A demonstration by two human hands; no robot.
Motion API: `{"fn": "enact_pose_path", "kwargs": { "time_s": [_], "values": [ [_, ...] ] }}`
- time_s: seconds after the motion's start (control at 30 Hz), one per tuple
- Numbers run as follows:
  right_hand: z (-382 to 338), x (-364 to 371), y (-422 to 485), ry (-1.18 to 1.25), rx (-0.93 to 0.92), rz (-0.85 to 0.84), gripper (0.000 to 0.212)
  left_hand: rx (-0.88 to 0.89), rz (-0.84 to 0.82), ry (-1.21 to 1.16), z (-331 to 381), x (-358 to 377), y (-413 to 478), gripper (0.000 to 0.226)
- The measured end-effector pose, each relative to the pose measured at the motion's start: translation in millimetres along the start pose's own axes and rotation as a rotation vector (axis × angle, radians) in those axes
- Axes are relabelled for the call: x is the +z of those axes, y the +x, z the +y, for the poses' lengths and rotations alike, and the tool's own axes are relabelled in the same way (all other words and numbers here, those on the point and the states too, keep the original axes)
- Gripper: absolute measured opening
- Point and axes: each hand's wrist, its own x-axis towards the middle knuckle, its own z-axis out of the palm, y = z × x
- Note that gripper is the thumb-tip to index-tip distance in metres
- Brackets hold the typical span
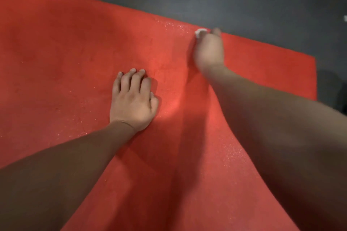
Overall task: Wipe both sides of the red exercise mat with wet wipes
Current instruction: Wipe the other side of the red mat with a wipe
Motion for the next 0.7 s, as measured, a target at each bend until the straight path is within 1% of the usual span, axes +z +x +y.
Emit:
{"fn": "enact_pose_path", "kwargs": {
  "time_s": [0.07, 0.1, 0.13, 0.2, 0.27, 0.33, 0.37, 0.4, 0.43, 0.5, 0.53, 0.6, 0.7],
  "values": [
    [-26.8, 10.1, -8.8, 0.010, -0.242, -0.064, 0.028, 0.000, 0.000, 0.004, -0.8, -0.1, -0.3, 0.042],
    [-28.3, 10.8, -8.4, 0.006, -0.310, -0.065, 0.023, 0.000, 0.000, 0.003, -1.0, -0.2, -0.5, 0.042],
    [-21.8, 10.6, -5.4, 0.022, -0.356, -0.042, 0.020, -0.003, 0.000, 0.001, -1.0, -0.2, -0.5, 0.042],
    [3.8, 0.7, 0.8, -0.048, -0.361, 0.022, 0.021, -0.008, -0.008, -0.001, -0.9, -0.4, -0.3, 0.042],
    [39.9, -4.9, 9.8, -0.122, -0.256, 0.062, 0.037, -0.005, -0.014, -0.002, -0.5, -0.2, -0.1, 0.043],
    [66.4, -10.7, 17.9, -0.117, -0.011, 0.124, 0.046, -0.005, -0.012, -0.002, 0.2, 0.2, 0.3, 0.043],
    [66.7, -9.7, 20.6, -0.097, 0.088, 0.142, 0.047, -0.003, -0.012, -0.001, 0.4, 0.1, 0.7, 0.043],
    [60.9, -7.9, 21.3, -0.059, 0.139, 0.141, 0.046, -0.003, -0.013, 0.000, 0.6, -0.3, 0.9, 0.043],
    [48.7, -5.5, 23.0, -0.028, 0.146, 0.112, 0.043, -0.004, -0.013, 0.002, 0.5, -0.8, 1.1, 0.043],
    [12.8, 1.6, 27.1, 0.020, 0.099, 0.034, 0.039, -0.007, -0.014, 0.002, 0.8, -1.2, 1.0, 0.043],
    [-7.8, 5.0, 28.0, 0.045, 0.034, 0.007, 0.038, -0.004, -0.013, 0.006, 1.4, -0.6, 1.5, 0.042],
    [-43.4, 19.1, 24.2, 0.076, -0.175, -0.046, 0.043, -0.004, -0.014, 0.017, 0.7, 0.1, 0.3, 0.042],
    [-63.1, 28.0, 12.3, 0.041, -0.386, -0.077, 0.046, -0.004, -0.015, 0.018, 1.0, 0.2, 0.4, 0.043]
  ]
}}
